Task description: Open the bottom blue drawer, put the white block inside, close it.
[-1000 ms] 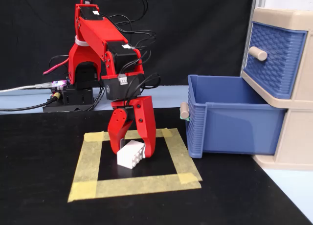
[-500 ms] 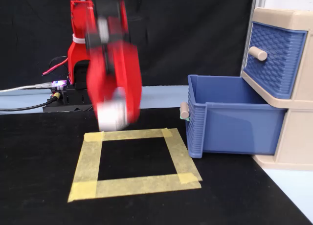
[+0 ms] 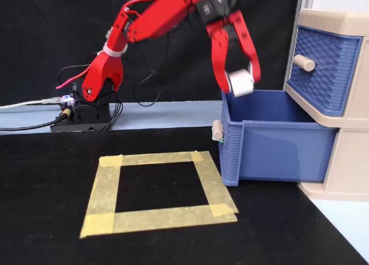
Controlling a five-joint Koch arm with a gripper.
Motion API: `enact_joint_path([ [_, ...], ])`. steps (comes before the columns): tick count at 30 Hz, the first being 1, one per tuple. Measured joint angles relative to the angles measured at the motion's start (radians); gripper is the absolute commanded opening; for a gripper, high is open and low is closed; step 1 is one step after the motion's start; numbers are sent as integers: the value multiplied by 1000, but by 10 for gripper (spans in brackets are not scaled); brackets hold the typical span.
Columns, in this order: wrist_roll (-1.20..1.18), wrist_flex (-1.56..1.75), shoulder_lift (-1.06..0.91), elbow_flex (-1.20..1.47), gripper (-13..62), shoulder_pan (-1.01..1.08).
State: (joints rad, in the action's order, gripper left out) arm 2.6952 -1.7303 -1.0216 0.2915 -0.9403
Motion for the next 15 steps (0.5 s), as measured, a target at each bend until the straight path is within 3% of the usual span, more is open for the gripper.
enact_joint_path([
  [2,-2,49,28,-2,229,-21],
  [4,-2,97,28,-2,335,-29],
  [8,-2,104,11,-23,339,-37],
  [15,-112,-132,-227,-28,337,58],
])
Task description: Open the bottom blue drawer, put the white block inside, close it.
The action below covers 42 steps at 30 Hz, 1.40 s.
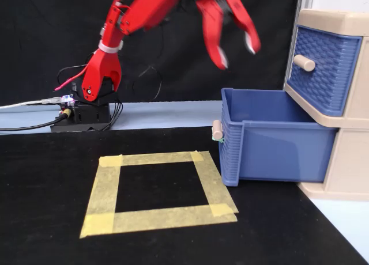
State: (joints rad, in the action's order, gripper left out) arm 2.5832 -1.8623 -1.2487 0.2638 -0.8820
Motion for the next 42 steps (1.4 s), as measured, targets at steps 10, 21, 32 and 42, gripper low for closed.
enact_joint_path([
  [10,-492,-48,28,482,338,163],
  [21,-152,129,219,334,338,-97],
  [32,-14,318,588,-115,340,-167],
  [42,3,287,618,-209,344,-187],
])
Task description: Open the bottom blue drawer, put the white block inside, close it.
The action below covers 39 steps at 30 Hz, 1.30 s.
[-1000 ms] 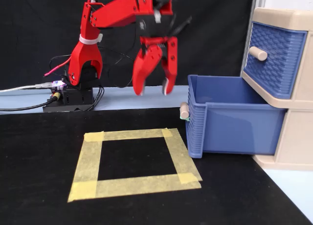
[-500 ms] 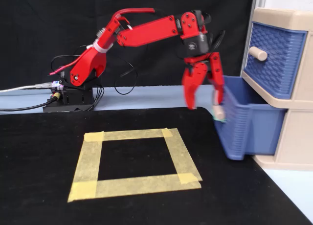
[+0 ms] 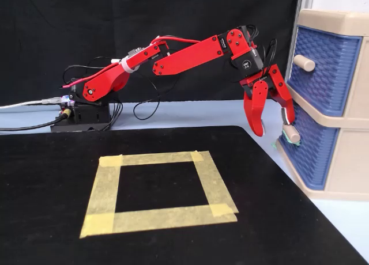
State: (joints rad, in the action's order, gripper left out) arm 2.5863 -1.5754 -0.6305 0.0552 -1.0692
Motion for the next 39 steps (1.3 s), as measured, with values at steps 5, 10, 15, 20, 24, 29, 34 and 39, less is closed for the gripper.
enact_joint_path([
  [5,-57,-390,-258,40,341,179],
  [10,-356,-399,-634,531,339,330],
  [15,-824,-399,-988,1134,337,693],
  [20,-1213,-219,-1338,1769,337,1019],
  [24,-1307,-49,-1520,2160,338,1169],
  [29,-1301,58,-1652,2399,340,1201],
  [34,-1301,63,-1652,2405,341,1210],
  [39,-1284,63,-1652,2407,343,1253],
])
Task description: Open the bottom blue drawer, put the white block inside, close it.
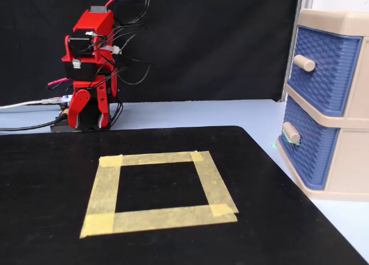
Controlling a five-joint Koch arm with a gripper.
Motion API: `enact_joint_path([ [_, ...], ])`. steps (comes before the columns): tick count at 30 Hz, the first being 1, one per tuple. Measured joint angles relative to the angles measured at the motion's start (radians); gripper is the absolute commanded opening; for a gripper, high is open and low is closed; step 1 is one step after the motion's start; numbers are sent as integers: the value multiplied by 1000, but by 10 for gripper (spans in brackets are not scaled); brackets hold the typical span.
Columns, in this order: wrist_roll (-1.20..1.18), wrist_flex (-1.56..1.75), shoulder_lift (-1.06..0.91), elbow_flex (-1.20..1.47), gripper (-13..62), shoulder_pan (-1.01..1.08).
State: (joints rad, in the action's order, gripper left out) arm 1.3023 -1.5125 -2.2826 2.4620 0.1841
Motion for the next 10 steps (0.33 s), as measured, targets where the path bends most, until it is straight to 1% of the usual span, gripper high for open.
enact_joint_path([
  [10,15,-2,0,0,343,2],
])
